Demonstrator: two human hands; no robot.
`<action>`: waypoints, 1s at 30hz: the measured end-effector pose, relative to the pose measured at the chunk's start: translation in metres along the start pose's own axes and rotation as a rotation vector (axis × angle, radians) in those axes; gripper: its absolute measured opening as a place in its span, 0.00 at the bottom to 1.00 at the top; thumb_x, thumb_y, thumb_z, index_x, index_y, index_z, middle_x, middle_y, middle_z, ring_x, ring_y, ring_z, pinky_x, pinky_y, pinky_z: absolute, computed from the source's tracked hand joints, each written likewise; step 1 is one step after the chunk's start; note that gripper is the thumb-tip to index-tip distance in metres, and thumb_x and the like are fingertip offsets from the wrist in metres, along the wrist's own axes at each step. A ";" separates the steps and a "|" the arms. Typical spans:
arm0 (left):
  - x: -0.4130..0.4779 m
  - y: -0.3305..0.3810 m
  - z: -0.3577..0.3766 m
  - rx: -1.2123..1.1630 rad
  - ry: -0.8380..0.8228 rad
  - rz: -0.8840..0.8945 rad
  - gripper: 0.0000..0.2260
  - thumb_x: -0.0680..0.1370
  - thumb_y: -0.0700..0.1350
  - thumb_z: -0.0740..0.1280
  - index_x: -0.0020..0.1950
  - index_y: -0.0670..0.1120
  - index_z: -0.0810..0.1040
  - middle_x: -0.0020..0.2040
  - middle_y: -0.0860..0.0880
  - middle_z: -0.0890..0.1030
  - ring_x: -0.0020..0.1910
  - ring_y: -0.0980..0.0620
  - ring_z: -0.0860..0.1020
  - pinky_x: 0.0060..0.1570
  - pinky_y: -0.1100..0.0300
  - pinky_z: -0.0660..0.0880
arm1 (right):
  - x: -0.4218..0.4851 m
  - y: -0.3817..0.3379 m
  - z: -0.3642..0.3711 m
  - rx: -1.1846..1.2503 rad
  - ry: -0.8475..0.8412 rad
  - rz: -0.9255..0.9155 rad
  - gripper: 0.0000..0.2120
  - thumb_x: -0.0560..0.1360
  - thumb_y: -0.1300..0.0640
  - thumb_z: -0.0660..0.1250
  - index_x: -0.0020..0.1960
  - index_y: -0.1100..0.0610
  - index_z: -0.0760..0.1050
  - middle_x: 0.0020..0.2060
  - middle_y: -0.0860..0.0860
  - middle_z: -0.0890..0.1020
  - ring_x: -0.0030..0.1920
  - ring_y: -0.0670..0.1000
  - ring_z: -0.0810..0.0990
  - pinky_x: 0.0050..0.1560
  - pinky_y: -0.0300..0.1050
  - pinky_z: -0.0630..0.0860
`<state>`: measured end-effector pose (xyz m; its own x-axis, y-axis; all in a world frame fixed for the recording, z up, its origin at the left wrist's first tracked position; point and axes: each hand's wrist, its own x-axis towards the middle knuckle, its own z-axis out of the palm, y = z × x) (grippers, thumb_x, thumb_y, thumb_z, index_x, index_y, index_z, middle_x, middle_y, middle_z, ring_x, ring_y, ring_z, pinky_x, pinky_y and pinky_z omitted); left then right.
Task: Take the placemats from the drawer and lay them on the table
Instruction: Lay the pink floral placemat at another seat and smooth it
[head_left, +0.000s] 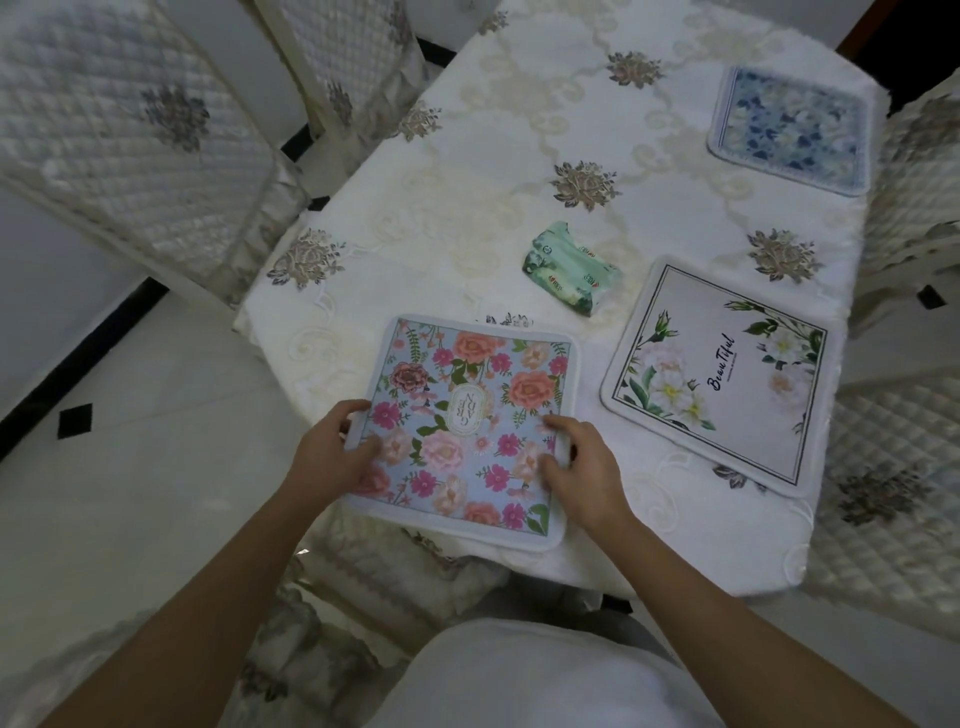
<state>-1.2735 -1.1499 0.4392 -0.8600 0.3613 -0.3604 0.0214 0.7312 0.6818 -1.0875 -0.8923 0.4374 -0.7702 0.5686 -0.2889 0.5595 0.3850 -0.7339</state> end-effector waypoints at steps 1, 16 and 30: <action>-0.004 0.001 0.001 -0.043 -0.015 -0.006 0.19 0.77 0.44 0.71 0.67 0.52 0.74 0.49 0.49 0.79 0.41 0.53 0.80 0.32 0.64 0.75 | 0.000 0.000 -0.003 -0.002 0.001 -0.029 0.22 0.76 0.59 0.69 0.68 0.49 0.72 0.56 0.44 0.73 0.54 0.45 0.75 0.61 0.46 0.76; -0.124 0.038 0.041 0.001 0.162 0.086 0.13 0.77 0.47 0.71 0.60 0.53 0.76 0.43 0.52 0.80 0.34 0.58 0.78 0.31 0.64 0.71 | -0.044 0.024 -0.078 -0.018 -0.039 -0.265 0.19 0.77 0.60 0.67 0.66 0.46 0.74 0.58 0.42 0.76 0.55 0.43 0.78 0.58 0.47 0.79; -0.301 0.063 0.123 -0.015 0.422 0.010 0.17 0.77 0.45 0.70 0.65 0.54 0.75 0.53 0.52 0.82 0.44 0.55 0.81 0.43 0.56 0.80 | -0.131 0.093 -0.131 -0.017 -0.200 -0.466 0.19 0.78 0.57 0.67 0.67 0.47 0.74 0.58 0.42 0.76 0.56 0.43 0.78 0.57 0.49 0.80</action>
<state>-0.9502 -1.1415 0.5120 -0.9932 0.0974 -0.0631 0.0264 0.7192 0.6943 -0.8950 -0.8357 0.4876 -0.9818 0.1838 -0.0468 0.1464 0.5776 -0.8030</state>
